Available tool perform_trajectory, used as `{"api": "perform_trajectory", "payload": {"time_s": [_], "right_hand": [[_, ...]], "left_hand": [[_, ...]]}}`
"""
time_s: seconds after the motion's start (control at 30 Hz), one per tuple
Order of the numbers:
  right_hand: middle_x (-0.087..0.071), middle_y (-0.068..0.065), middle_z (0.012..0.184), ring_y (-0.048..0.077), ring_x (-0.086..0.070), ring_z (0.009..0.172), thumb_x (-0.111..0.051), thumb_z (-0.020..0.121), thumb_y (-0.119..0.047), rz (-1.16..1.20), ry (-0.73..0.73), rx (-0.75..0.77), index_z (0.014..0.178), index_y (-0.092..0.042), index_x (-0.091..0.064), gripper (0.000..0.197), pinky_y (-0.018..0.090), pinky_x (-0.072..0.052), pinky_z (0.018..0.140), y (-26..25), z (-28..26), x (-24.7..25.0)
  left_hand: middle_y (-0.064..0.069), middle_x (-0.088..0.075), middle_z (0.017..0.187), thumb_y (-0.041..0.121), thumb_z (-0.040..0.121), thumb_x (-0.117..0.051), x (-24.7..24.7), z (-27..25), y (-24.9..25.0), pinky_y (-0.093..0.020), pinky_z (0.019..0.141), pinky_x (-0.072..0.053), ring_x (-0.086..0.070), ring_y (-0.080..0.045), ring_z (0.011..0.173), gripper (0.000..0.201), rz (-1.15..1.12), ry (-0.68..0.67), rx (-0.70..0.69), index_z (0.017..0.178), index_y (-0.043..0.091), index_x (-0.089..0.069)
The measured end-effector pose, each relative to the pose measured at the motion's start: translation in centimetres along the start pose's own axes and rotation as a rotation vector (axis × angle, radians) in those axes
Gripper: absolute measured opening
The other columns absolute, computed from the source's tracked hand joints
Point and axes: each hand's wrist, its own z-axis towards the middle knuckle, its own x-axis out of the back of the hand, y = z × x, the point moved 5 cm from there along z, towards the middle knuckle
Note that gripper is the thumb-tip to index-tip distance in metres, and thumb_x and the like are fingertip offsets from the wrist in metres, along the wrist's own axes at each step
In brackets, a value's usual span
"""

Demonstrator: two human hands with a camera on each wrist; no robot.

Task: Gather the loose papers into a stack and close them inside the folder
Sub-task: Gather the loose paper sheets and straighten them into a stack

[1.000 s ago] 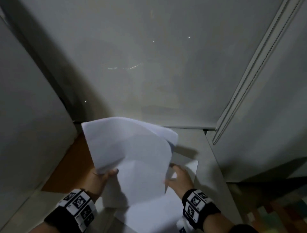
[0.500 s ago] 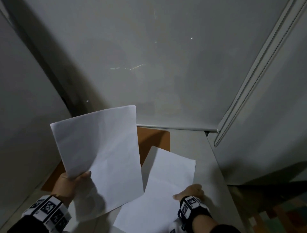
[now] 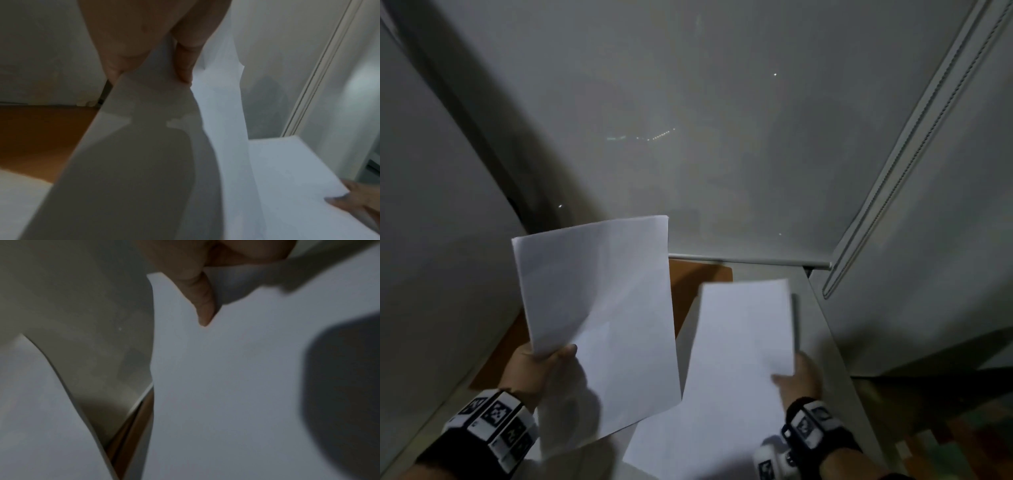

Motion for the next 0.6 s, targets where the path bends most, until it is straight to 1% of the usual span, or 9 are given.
{"api": "perform_trajectory", "payload": {"time_s": [0.1,0.17,0.23,0.27,0.37,0.43,0.47,0.5,0.6], "right_hand": [[-0.057,0.030,0.121,0.039,-0.054,0.112,-0.064,0.077,0.006,0.111,0.124,0.090,0.117,0.016,-0.051,0.043,0.039,-0.041,0.093,-2.2,1.1,4.7],[-0.061,0.029,0.114,0.039,-0.058,0.106,-0.074,0.073,-0.010,0.251,0.162,0.160,0.113,0.012,-0.055,0.049,0.037,-0.044,0.087,-3.4,2.2,7.3],[-0.067,0.021,0.103,0.035,-0.062,0.101,-0.084,0.051,-0.044,0.420,0.131,0.222,0.107,0.000,-0.062,0.074,0.036,-0.051,0.078,-3.9,3.2,8.0],[-0.070,0.015,0.096,0.033,-0.063,0.097,-0.084,0.047,-0.048,0.459,0.095,0.199,0.100,-0.005,-0.065,0.070,0.035,-0.055,0.074,-3.2,4.1,7.5],[-0.076,0.007,0.086,0.017,-0.068,0.081,-0.083,0.059,-0.025,0.493,-0.068,0.231,0.088,-0.010,-0.066,0.037,0.031,-0.056,0.075,-4.4,3.1,5.3],[-0.072,-0.007,0.065,-0.001,-0.065,0.058,-0.075,0.068,-0.001,0.437,-0.152,0.270,0.086,-0.007,-0.065,0.022,0.011,-0.052,0.057,-5.6,1.2,3.7],[-0.068,-0.005,0.064,0.003,-0.064,0.058,-0.067,0.071,0.011,0.393,-0.158,0.251,0.089,0.000,-0.065,0.021,0.006,-0.047,0.049,-5.5,0.4,2.8],[-0.066,0.004,0.069,0.010,-0.062,0.066,-0.061,0.073,0.016,0.340,-0.148,0.199,0.097,0.007,-0.065,0.025,0.008,-0.047,0.049,-4.9,-0.2,1.7],[-0.064,0.015,0.092,0.023,-0.056,0.082,-0.061,0.074,0.015,0.200,-0.123,-0.018,0.104,0.015,-0.062,0.030,0.029,-0.048,0.072,-0.4,0.6,-1.5]], "left_hand": [[-0.015,-0.060,0.074,0.006,0.072,-0.070,-0.7,-0.1,0.9,-0.046,0.080,-0.046,-0.056,-0.030,0.077,0.020,0.019,0.031,-0.021,0.059,0.013,-0.058],[-0.016,-0.061,0.076,0.007,0.073,-0.069,-1.4,-0.3,1.3,-0.049,0.082,-0.047,-0.056,-0.031,0.078,0.020,0.018,0.025,-0.029,0.058,0.014,-0.058],[-0.015,-0.060,0.069,0.008,0.074,-0.068,-2.1,-0.5,1.8,-0.046,0.078,-0.047,-0.056,-0.032,0.076,0.021,0.042,0.010,-0.045,0.058,0.014,-0.057],[-0.013,-0.058,0.065,0.008,0.075,-0.067,-2.6,-0.6,2.0,-0.044,0.076,-0.046,-0.055,-0.031,0.074,0.022,0.050,-0.003,-0.055,0.057,0.014,-0.056],[-0.006,-0.056,0.064,0.007,0.076,-0.066,-4.3,-1.1,2.7,-0.043,0.078,-0.045,-0.054,-0.028,0.075,0.022,0.052,-0.076,-0.065,0.059,0.016,-0.055],[-0.008,-0.057,0.064,0.006,0.076,-0.066,-5.1,-1.2,2.6,-0.048,0.081,-0.048,-0.056,-0.028,0.073,0.022,0.083,-0.117,-0.047,0.060,0.015,-0.055],[-0.013,-0.058,0.065,0.006,0.076,-0.067,-5.1,-1.3,2.6,-0.052,0.081,-0.049,-0.057,-0.031,0.072,0.020,0.076,-0.114,-0.045,0.059,0.013,-0.057],[-0.017,-0.061,0.068,0.007,0.074,-0.067,-5.1,-1.2,2.5,-0.054,0.081,-0.049,-0.060,-0.034,0.073,0.017,0.077,-0.094,-0.046,0.060,0.011,-0.059],[-0.021,-0.065,0.074,0.023,0.067,-0.065,-3.9,-1.1,2.8,-0.044,0.072,-0.049,-0.062,-0.038,0.077,0.014,0.170,-0.037,-0.098,0.065,0.010,-0.062]]}}
